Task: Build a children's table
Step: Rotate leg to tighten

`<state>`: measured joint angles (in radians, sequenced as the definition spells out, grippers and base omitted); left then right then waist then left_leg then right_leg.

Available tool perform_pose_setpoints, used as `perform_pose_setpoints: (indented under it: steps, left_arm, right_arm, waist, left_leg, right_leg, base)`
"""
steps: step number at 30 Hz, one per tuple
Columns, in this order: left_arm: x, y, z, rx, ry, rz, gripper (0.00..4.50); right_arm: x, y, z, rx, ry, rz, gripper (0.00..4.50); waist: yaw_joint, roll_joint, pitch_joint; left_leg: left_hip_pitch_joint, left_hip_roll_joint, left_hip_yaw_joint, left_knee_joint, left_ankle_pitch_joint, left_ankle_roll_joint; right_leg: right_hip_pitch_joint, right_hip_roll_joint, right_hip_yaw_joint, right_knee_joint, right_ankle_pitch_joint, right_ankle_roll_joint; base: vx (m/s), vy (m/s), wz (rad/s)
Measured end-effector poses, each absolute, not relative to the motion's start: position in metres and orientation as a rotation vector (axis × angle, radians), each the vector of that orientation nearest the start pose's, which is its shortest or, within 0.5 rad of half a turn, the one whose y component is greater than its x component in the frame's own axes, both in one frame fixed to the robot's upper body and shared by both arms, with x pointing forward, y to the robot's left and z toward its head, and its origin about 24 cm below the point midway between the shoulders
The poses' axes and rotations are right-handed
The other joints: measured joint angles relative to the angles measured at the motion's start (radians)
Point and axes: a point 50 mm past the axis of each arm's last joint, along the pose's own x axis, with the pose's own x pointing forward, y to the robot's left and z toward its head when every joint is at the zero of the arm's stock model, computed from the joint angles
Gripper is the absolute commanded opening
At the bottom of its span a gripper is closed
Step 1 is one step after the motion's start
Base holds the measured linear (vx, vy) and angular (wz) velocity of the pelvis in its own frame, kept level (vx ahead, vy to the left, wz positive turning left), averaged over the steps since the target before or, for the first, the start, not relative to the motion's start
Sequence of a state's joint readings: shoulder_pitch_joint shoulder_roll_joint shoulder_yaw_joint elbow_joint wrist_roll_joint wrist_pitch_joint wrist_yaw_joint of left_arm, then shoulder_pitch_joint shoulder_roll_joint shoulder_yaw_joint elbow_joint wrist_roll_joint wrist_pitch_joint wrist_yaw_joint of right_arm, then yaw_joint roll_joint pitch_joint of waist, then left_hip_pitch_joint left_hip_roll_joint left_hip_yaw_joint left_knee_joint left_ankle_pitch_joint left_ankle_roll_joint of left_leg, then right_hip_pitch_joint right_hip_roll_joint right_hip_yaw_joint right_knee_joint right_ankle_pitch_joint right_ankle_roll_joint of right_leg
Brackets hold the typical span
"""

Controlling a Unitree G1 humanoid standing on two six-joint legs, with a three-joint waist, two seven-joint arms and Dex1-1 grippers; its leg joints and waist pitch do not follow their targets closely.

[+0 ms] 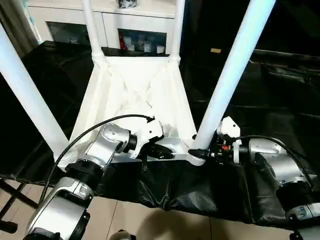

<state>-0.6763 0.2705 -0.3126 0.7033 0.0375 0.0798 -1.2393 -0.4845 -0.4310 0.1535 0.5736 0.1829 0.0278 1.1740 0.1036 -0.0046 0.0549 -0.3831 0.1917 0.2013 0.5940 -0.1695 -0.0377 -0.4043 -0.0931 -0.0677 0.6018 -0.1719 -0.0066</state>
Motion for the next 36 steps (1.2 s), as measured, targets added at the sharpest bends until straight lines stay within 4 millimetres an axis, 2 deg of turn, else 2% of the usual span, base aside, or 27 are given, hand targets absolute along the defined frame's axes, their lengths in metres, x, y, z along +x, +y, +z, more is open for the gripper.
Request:
perform_pose_setpoints:
  steps: [3, 8, 13, 16, 18, 20, 22, 25, 29, 33, 36]
  left_arm:
    - [0.323, 0.101, 0.051, 0.376, 0.440, -1.416, 0.00]
    - [0.327, 0.087, 0.047, 0.375, 0.408, -1.314, 0.00]
    - [0.328, 0.068, 0.042, 0.339, 0.433, -1.219, 0.00]
    - [0.328, 0.062, 0.041, 0.329, 0.437, -1.193, 0.00]
    - [0.329, 0.057, 0.040, 0.330, 0.430, -1.154, 0.00]
    - [0.329, 0.050, 0.039, 0.331, 0.423, -1.123, 0.00]
    - [0.329, 0.048, 0.039, 0.330, 0.421, -1.111, 0.00]
    - [0.330, 0.054, 0.041, 0.334, 0.411, -1.129, 0.00]
    - [0.328, 0.072, 0.044, 0.349, 0.415, -1.216, 0.00]
    - [0.324, 0.083, 0.047, 0.346, 0.414, -1.291, 0.00]
    - [0.319, 0.090, 0.049, 0.345, 0.423, -1.364, 0.00]
  right_arm:
    - [0.307, -0.172, 0.051, -0.176, 0.293, 1.176, 2.08]
    - [0.305, -0.168, 0.040, -0.119, 0.236, 0.968, 1.97]
    - [0.303, -0.165, 0.029, -0.064, 0.221, 0.731, 1.96]
    - [0.305, -0.164, 0.028, -0.059, 0.225, 0.674, 1.96]
    - [0.308, -0.160, 0.027, -0.024, 0.218, 0.585, 1.96]
    - [0.311, -0.157, 0.026, 0.000, 0.215, 0.499, 2.52]
    - [0.312, -0.153, 0.026, 0.037, 0.206, 0.450, 2.52]
    - [0.310, -0.151, 0.029, 0.088, 0.192, 0.473, 2.86]
    - [0.304, -0.155, 0.033, -0.001, 0.208, 0.680, 3.09]
    - [0.299, -0.160, 0.036, -0.043, 0.222, 0.817, 3.09]
    - [0.294, -0.164, 0.040, -0.092, 0.251, 0.968, 3.09]
  waist:
    - [-0.002, 0.000, 0.000]
    - [-0.005, -0.002, -0.002]
    - [-0.015, 0.000, -0.005]
    - [-0.020, 0.000, -0.005]
    - [-0.024, 0.005, -0.007]
    - [-0.031, 0.006, -0.007]
    - [-0.042, 0.006, -0.008]
    - [-0.048, 0.007, -0.007]
    - [-0.051, 0.008, -0.007]
    - [-0.044, 0.007, -0.007]
    - [-0.029, 0.006, -0.006]
  left_leg:
    - [0.001, 0.000, 0.000, 0.000, 0.000, 0.000]
    - [0.003, 0.000, -0.001, 0.001, 0.000, 0.000]
    - [0.017, -0.002, 0.000, 0.000, 0.000, 0.000]
    - [0.019, -0.003, -0.001, -0.001, 0.000, 0.000]
    - [0.019, -0.003, -0.002, -0.004, 0.000, 0.000]
    - [0.018, -0.005, -0.002, -0.005, 0.000, 0.000]
    - [0.019, -0.008, -0.002, -0.005, 0.000, 0.000]
    - [0.016, -0.008, -0.002, -0.007, -0.001, 0.001]
    - [0.017, -0.007, -0.003, -0.013, -0.001, 0.000]
    - [0.016, -0.006, -0.002, -0.020, -0.001, 0.000]
    - [0.014, -0.005, -0.002, -0.024, -0.001, 0.000]
  right_leg:
    - [0.001, 0.000, 0.000, 0.000, 0.000, 0.000]
    - [0.003, 0.000, 0.001, -0.001, -0.001, 0.001]
    - [0.018, 0.000, 0.002, -0.007, -0.005, 0.008]
    - [0.021, 0.000, 0.001, -0.015, -0.007, 0.011]
    - [0.023, 0.000, 0.000, -0.023, -0.007, 0.011]
    - [0.023, -0.001, 0.001, -0.026, -0.007, 0.011]
    - [0.023, -0.001, 0.004, -0.026, -0.007, 0.011]
    - [0.020, -0.001, 0.003, -0.026, -0.007, 0.011]
    - [0.018, 0.000, 0.002, -0.024, -0.005, 0.009]
    - [0.015, 0.000, 0.000, -0.022, 0.001, 0.002]
    - [0.011, 0.001, -0.001, -0.021, 0.000, 0.003]
  base:
    - [0.000, 0.000, 0.00]
    - [0.000, 0.000, 0.00]
    - [0.000, 0.000, 0.00]
    - [0.000, 0.000, 0.00]
    - [0.000, 0.000, 0.00]
    - [0.000, 0.000, 0.00]
    - [0.000, 0.000, 0.00]
    - [0.000, 0.000, 0.00]
    - [0.000, 0.000, 0.00]
    - [0.000, 0.000, 0.00]
    - [0.024, -0.014, 0.01]
